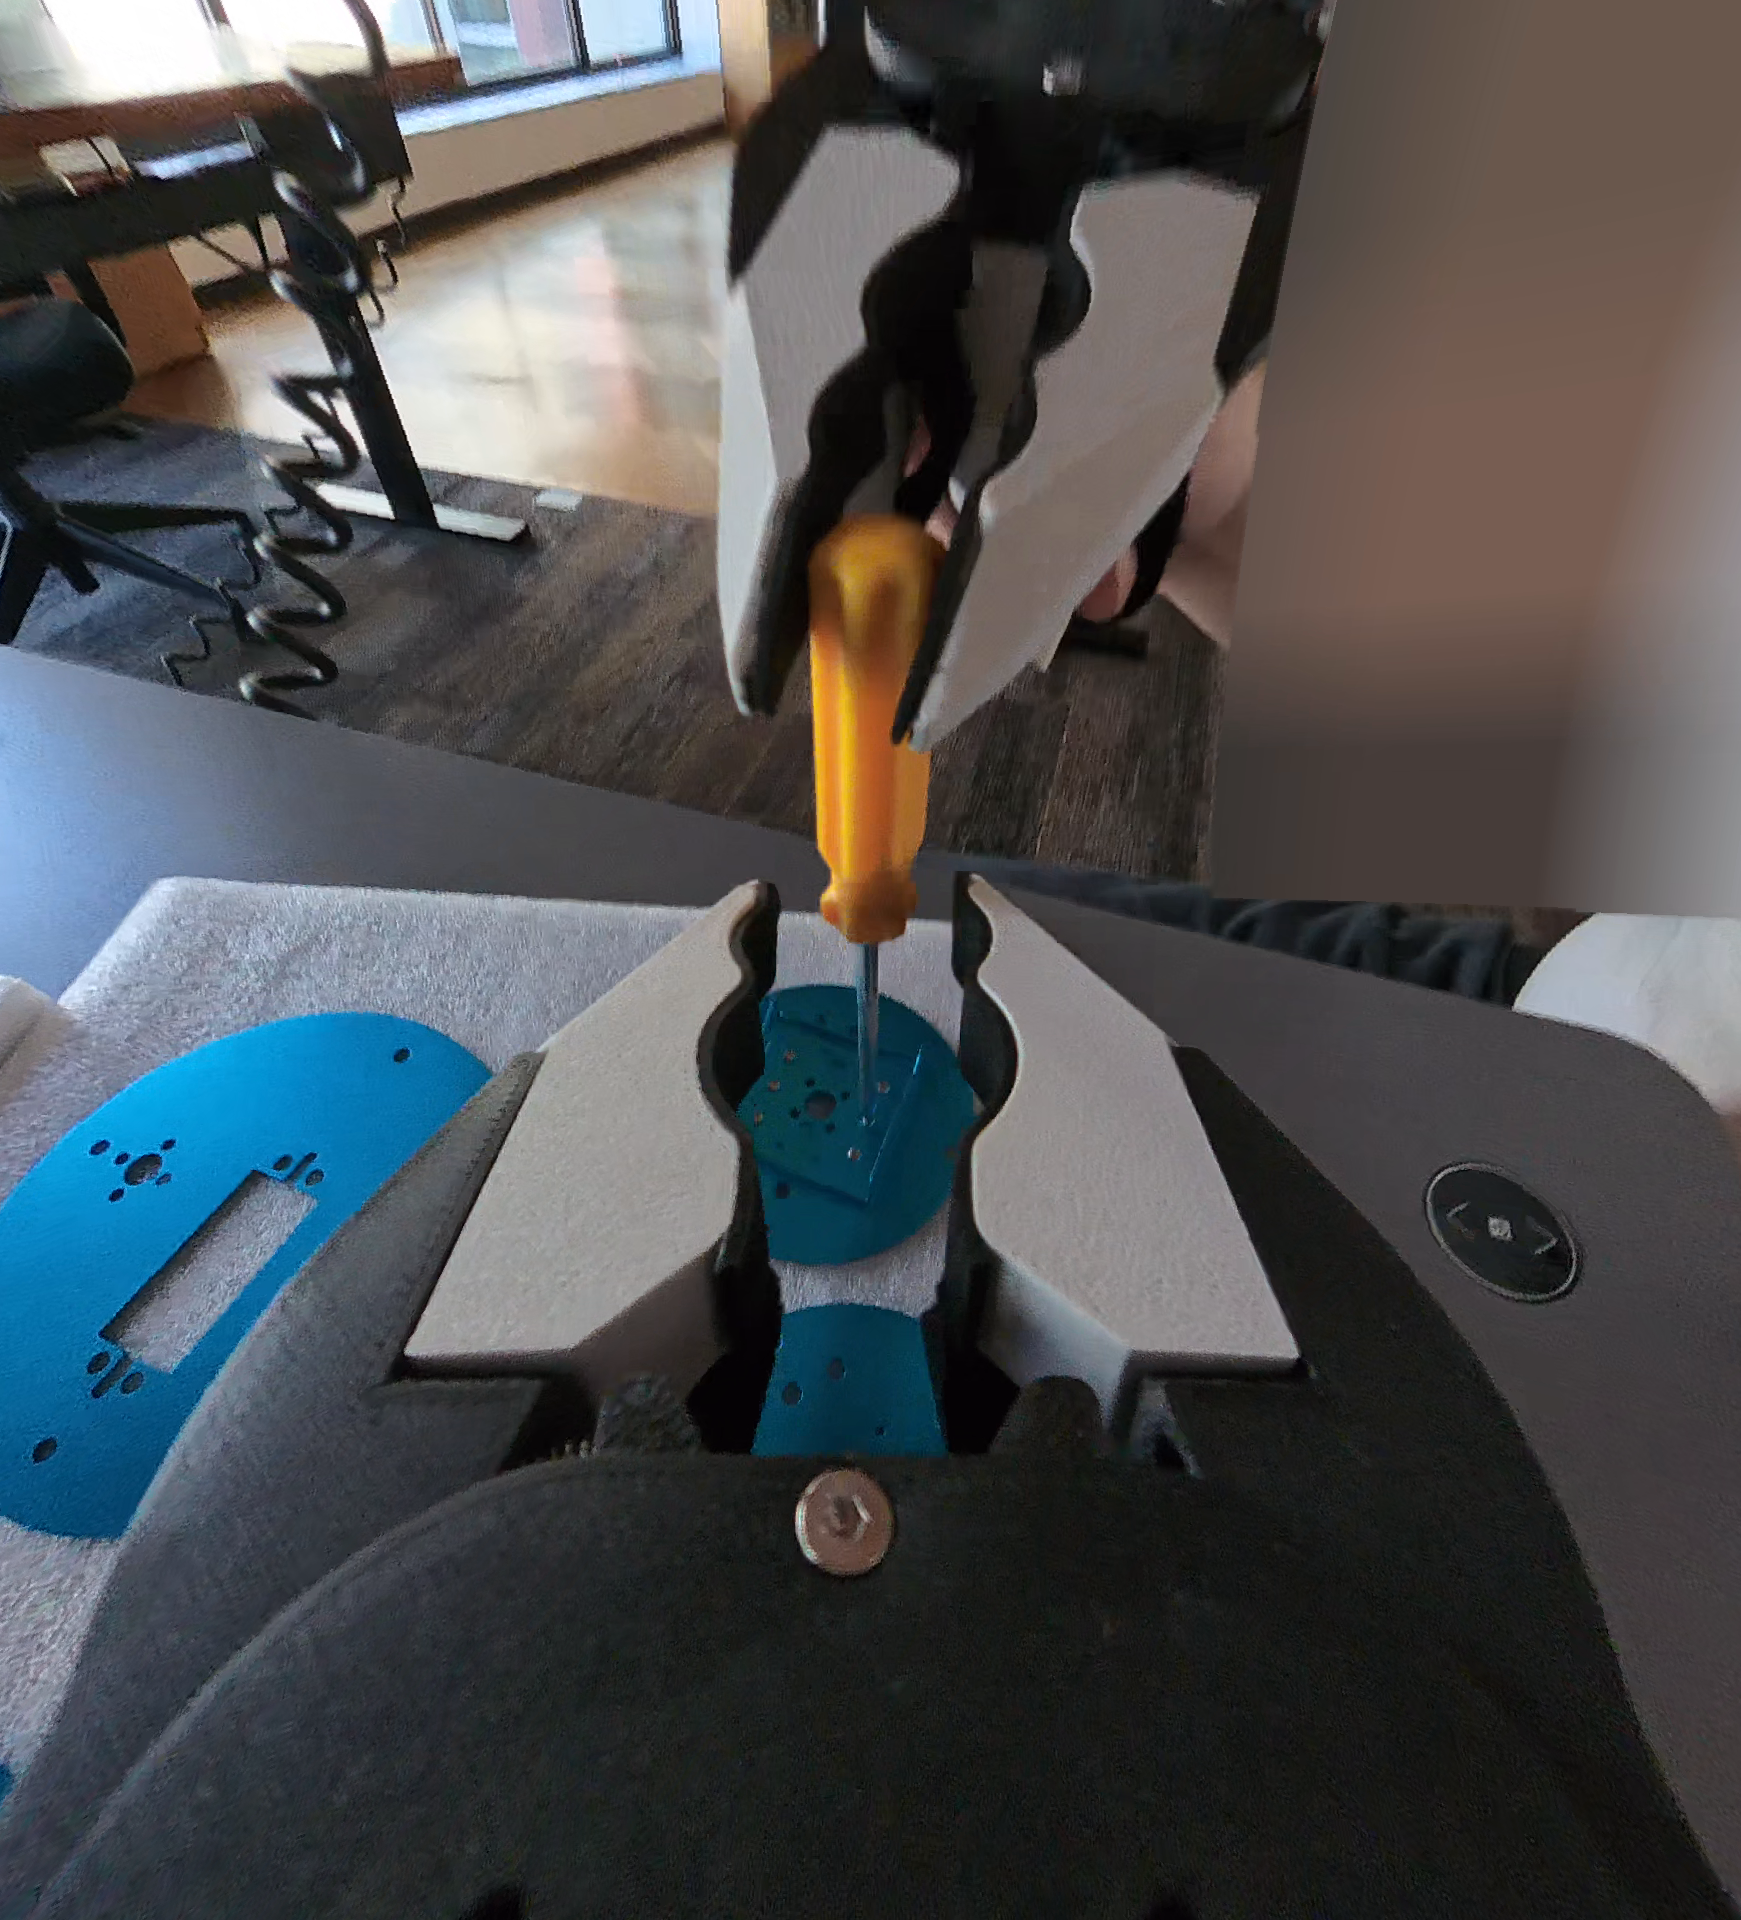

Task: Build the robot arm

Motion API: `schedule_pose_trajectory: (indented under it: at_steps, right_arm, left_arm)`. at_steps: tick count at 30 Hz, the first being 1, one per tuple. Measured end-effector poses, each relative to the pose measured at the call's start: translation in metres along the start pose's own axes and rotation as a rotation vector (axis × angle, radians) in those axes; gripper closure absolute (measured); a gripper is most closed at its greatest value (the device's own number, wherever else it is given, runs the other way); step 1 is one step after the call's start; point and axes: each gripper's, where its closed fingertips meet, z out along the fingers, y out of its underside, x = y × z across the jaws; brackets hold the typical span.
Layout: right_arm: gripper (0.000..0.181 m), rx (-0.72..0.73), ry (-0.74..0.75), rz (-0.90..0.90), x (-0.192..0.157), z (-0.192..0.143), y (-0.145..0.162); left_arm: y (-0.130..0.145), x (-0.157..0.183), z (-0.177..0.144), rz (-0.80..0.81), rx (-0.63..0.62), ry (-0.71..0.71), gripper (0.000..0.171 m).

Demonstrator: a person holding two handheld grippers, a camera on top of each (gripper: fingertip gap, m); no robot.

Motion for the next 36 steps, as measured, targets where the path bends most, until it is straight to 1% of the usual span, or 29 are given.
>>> schedule_pose_trajectory:
  at_steps: [1, 2, 4, 5, 7, 8, 9, 11, 13, 15, 16, 17, 19, 22, 25, 30, 31, 32, 33, 34, 35, 36]
  right_arm:
    - [0.165, 0.001, 0.008, 0.006, 0.0, -0.001, 0.0]
    - [0.165, 0.001, 0.026, 0.016, 0.002, -0.002, 0.001]
    - [0.164, 0.006, 0.071, 0.031, 0.004, -0.002, 0.001]
    - [0.164, 0.006, 0.105, 0.035, 0.006, -0.002, 0.001]
    - [0.164, 0.003, 0.166, 0.032, 0.008, -0.003, 0.002]
    - [0.164, 0.001, 0.194, 0.032, 0.008, -0.004, 0.002]
    - [0.164, -0.004, 0.218, 0.03, 0.007, -0.004, 0.002]
    - [0.164, -0.015, 0.258, 0.035, 0.008, -0.005, 0.002]
    - [0.165, -0.02, 0.244, 0.041, 0.005, -0.005, 0.002]
    - [0.164, -0.041, 0.192, 0.034, 0.004, -0.007, 0.001]
    - [0.155, -0.036, 0.167, 0.044, 0.005, -0.008, -0.001]
    - [0.153, -0.029, 0.13, 0.066, 0.005, -0.01, -0.003]
    - [0.164, -0.036, 0.044, 0.086, -0.002, -0.011, -0.005]
    - [0.165, -0.052, 0.02, 0.121, -0.003, -0.01, -0.004]
    - [0.165, -0.058, 0.1, 0.131, 0.001, -0.008, -0.004]
    - [0.165, -0.074, 0.383, 0.194, 0.016, -0.004, -0.003]
    - [0.165, -0.088, 0.394, 0.205, 0.015, -0.003, -0.004]
    - [0.164, -0.128, 0.37, 0.189, 0.011, -0.002, -0.004]
    - [0.164, -0.195, 0.328, 0.135, 0.007, -0.002, -0.003]
    - [0.156, -0.273, 0.303, 0.058, 0.008, -0.006, -0.002]
    - [0.143, -0.348, 0.274, -0.042, 0.01, -0.01, -0.003]
    - [0.143, -0.431, 0.186, -0.147, 0.004, -0.014, -0.003]
  left_arm:
    - [-0.005, -0.001, -0.002, -0.007, 0.03, -0.004, 0.14]
    - [-0.007, -0.002, -0.002, -0.006, 0.038, -0.012, 0.142]
    - [-0.003, -0.001, 0.002, 0.024, 0.009, -0.02, 0.144]
    - [0.002, 0.0, 0.006, 0.043, -0.024, -0.028, 0.149]
    - [0.018, -0.004, 0.013, 0.069, -0.121, -0.063, 0.152]
    - [0.021, -0.004, 0.015, 0.075, -0.139, -0.062, 0.159]
    - [0.022, -0.001, 0.017, 0.074, -0.136, -0.046, 0.168]
    - [0.022, 0.0, 0.019, 0.066, -0.127, -0.033, 0.17]
    - [0.022, 0.001, 0.018, 0.067, -0.119, -0.017, 0.17]
    - [0.022, 0.001, 0.02, 0.085, -0.119, -0.022, 0.169]
    - [0.021, 0.002, 0.02, 0.09, -0.118, -0.019, 0.169]
    - [0.021, 0.002, 0.02, 0.093, -0.116, -0.021, 0.169]
    - [0.021, 0.002, 0.02, 0.09, -0.115, -0.019, 0.17]
    - [0.021, 0.002, 0.02, 0.087, -0.106, -0.012, 0.17]
    - [0.021, 0.001, 0.019, 0.078, -0.097, -0.01, 0.17]
    - [0.022, -0.003, 0.018, 0.058, -0.093, -0.023, 0.169]
    - [0.022, -0.002, 0.017, 0.056, -0.093, -0.017, 0.169]
    - [0.022, -0.001, 0.016, 0.054, -0.093, -0.007, 0.17]
    - [0.022, 0.0, 0.016, 0.061, -0.093, -0.004, 0.17]
    - [0.022, 0.0, 0.016, 0.072, -0.097, -0.009, 0.169]
    - [0.022, 0.001, 0.016, 0.079, -0.1, -0.009, 0.169]
    - [0.022, 0.001, 0.016, 0.083, -0.103, -0.009, 0.169]
